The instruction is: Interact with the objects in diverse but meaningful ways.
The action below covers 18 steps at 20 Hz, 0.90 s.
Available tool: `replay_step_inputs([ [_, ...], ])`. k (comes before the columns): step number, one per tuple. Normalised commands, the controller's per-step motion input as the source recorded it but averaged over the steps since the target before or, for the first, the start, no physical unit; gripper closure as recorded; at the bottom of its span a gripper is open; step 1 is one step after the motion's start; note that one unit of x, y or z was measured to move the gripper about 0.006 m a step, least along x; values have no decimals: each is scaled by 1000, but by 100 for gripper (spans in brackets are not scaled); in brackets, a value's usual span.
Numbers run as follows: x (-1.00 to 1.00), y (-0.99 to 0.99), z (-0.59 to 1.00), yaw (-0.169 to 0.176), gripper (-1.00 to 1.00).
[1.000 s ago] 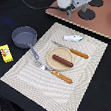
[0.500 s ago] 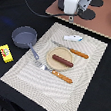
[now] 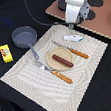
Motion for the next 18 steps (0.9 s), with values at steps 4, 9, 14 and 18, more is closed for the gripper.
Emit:
replay_step_inputs([
  [4, 474, -69, -136, 12, -100],
  [9, 298, -45, -199, 32, -100],
  [14, 164, -17, -251, 45, -100],
  [18, 139, 0, -263, 56, -100],
])
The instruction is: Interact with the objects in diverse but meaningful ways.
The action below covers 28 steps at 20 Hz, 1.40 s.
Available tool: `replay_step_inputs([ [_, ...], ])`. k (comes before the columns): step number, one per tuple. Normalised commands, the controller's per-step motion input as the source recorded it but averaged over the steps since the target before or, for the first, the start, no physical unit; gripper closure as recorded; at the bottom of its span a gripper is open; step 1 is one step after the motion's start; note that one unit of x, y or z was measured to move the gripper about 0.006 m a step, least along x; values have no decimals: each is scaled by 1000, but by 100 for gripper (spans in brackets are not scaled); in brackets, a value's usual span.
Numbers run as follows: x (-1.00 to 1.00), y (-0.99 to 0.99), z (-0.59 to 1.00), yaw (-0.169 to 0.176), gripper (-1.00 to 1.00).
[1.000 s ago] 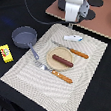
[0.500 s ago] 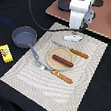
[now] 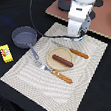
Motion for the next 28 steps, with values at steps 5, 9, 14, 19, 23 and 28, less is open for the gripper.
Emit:
replay_step_inputs([
  [5, 170, 0, -230, 57, -100],
  [9, 203, 0, -209, 59, -100],
  [14, 177, -2, -225, 56, 100],
  [19, 197, -12, -226, 54, 100],
  [23, 240, -14, -211, 52, 100],
  [28, 255, -6, -146, 44, 100],
])
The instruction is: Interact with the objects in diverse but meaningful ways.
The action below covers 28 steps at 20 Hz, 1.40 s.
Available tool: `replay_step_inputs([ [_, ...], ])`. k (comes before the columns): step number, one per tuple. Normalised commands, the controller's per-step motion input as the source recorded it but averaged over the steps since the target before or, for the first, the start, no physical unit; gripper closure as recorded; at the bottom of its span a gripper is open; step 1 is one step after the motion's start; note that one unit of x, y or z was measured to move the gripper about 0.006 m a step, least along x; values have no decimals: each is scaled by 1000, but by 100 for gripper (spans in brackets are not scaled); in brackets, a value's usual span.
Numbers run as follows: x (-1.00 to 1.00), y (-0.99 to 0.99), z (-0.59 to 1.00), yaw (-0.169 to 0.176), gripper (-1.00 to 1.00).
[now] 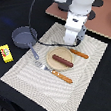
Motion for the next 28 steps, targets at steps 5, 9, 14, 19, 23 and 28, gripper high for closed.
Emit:
replay_step_inputs([
  [5, 169, 0, 87, 39, 100],
  [9, 11, -6, 876, 0, 100],
  [14, -109, -321, 886, 0, 100],
  [19, -278, -513, 714, 0, 100],
  [23, -396, -579, 518, 0, 100],
  [28, -630, -501, 276, 0, 100],
])
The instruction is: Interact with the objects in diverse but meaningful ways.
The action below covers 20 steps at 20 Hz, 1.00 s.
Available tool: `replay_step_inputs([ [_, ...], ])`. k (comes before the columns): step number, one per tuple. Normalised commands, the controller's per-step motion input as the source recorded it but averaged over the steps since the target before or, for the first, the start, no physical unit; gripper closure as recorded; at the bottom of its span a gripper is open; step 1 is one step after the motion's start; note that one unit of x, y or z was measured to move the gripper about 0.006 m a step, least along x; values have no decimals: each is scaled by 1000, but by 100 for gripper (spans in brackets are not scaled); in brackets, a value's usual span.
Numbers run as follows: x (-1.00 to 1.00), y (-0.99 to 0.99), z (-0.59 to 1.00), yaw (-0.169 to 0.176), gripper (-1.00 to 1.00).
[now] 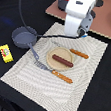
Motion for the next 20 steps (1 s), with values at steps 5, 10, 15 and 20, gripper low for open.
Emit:
replay_step_inputs([
  [5, -757, -430, 63, 0, 100],
  [10, -834, -365, 0, 0, 100],
  [15, -451, -703, 99, 0, 100],
  [20, -149, -858, 111, -1, 100],
])
